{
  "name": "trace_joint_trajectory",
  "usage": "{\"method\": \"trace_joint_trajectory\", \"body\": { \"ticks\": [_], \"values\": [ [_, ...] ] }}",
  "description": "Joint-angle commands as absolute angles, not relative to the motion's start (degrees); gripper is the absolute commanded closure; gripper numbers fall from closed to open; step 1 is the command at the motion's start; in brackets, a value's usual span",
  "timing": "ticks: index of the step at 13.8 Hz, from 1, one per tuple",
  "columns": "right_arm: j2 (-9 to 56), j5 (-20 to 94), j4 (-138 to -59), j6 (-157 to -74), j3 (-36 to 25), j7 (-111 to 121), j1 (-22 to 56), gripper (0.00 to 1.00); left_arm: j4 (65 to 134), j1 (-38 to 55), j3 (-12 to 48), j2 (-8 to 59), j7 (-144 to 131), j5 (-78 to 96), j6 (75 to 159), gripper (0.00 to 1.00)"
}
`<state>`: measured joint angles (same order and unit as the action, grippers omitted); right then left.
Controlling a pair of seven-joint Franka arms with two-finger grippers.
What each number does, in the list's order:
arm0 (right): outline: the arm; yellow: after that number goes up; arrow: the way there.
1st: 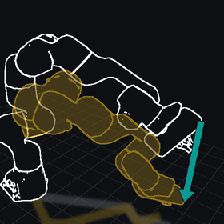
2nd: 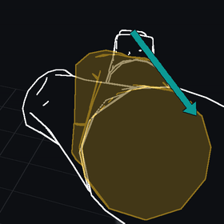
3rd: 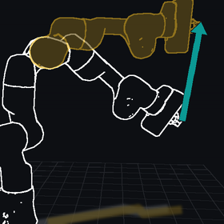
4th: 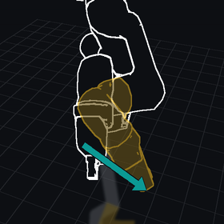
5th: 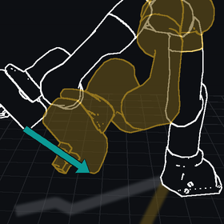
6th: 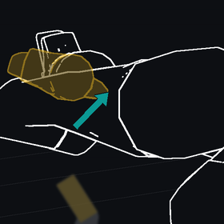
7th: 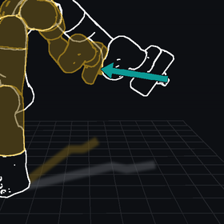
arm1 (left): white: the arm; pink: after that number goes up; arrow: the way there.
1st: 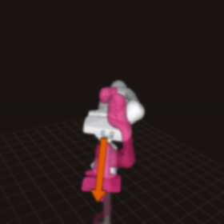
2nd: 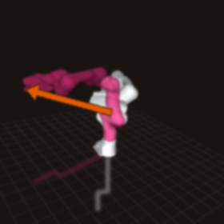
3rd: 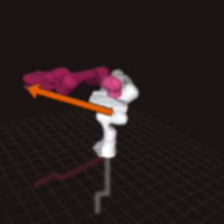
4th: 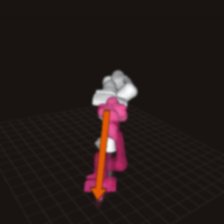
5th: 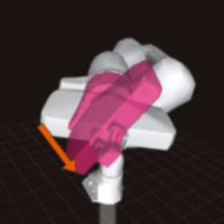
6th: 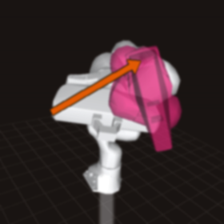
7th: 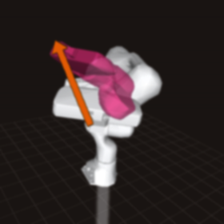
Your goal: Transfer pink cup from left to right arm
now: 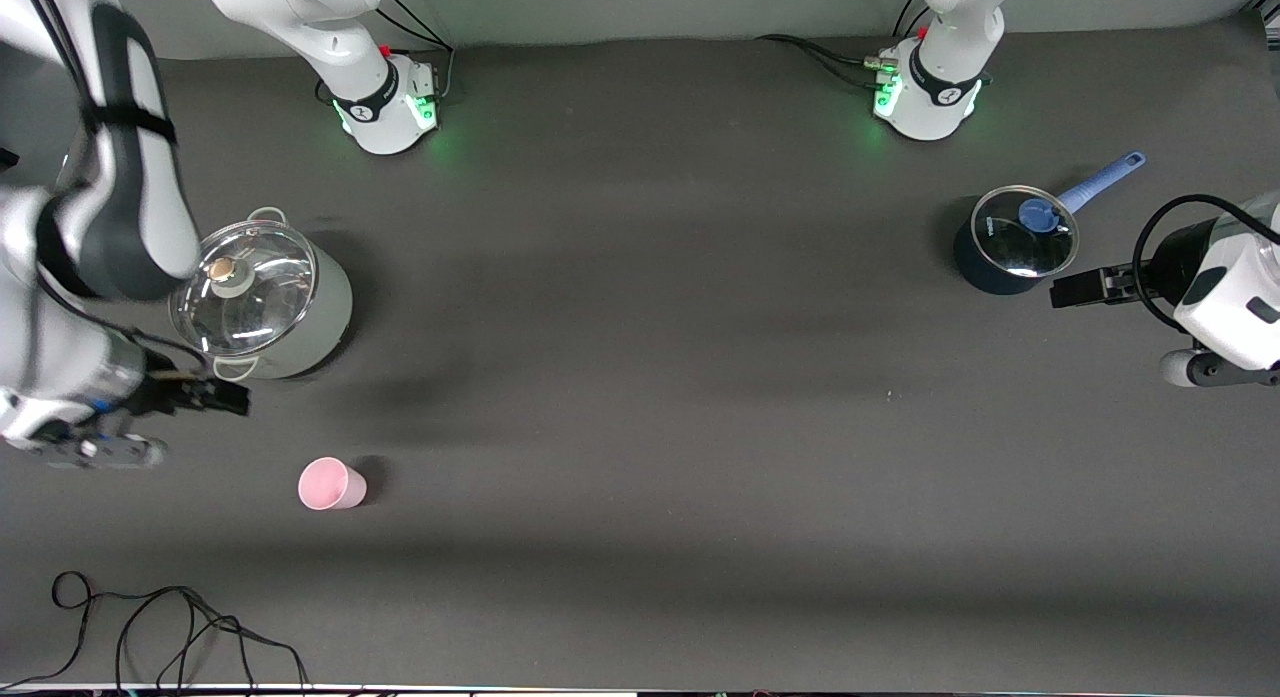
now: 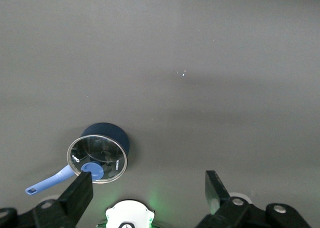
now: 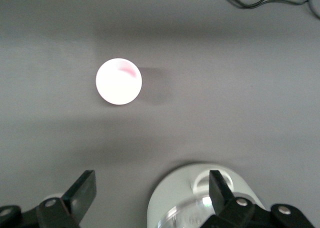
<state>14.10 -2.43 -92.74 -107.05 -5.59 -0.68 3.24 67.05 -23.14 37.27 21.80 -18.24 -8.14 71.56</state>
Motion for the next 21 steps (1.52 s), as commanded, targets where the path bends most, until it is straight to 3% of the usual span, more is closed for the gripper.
{"method": "trace_joint_trajectory", "body": {
  "ticks": [1,4,9,11,16,18,21],
  "values": [
    [6.88,-0.71,-93.69,-102.93,-5.8,0.0,3.51,0.0,68.55,-23.38,36.13,19.69,-17.5,-7.56,71.54,0.0],
    [1.77,-0.7,-93.96,-99.15,-5.89,0.17,3.34,0.0,68.29,-18.66,30.53,19.34,-15.21,-7.47,71.37,0.0],
    [0.26,-0.79,-94.22,-98.0,-7.56,0.88,3.34,0.0,68.03,2.95,4.18,17.49,-5.85,-7.21,71.1,0.0],
    [0.26,-0.62,-94.22,-98.0,-7.47,0.44,3.51,0.0,70.99,5.53,-1.21,15.39,2.95,-5.29,73.99,0.0],
    [-0.7,2.9,-93.96,-98.0,-6.6,0.87,2.99,0.0,94.62,4.92,-3.52,1.34,4.39,-0.7,94.27,0.0],
    [-0.7,2.38,-93.78,-98.26,-2.14,1.14,0.37,0.0,98.69,3.27,-2.03,-0.87,5.0,-0.7,98.42,0.0],
    [-0.62,2.2,-92.64,-98.17,3.6,0.88,-4.48,0.0,98.09,1.23,0.61,-0.97,5.63,-1.23,98.88,0.0]
  ]
}}
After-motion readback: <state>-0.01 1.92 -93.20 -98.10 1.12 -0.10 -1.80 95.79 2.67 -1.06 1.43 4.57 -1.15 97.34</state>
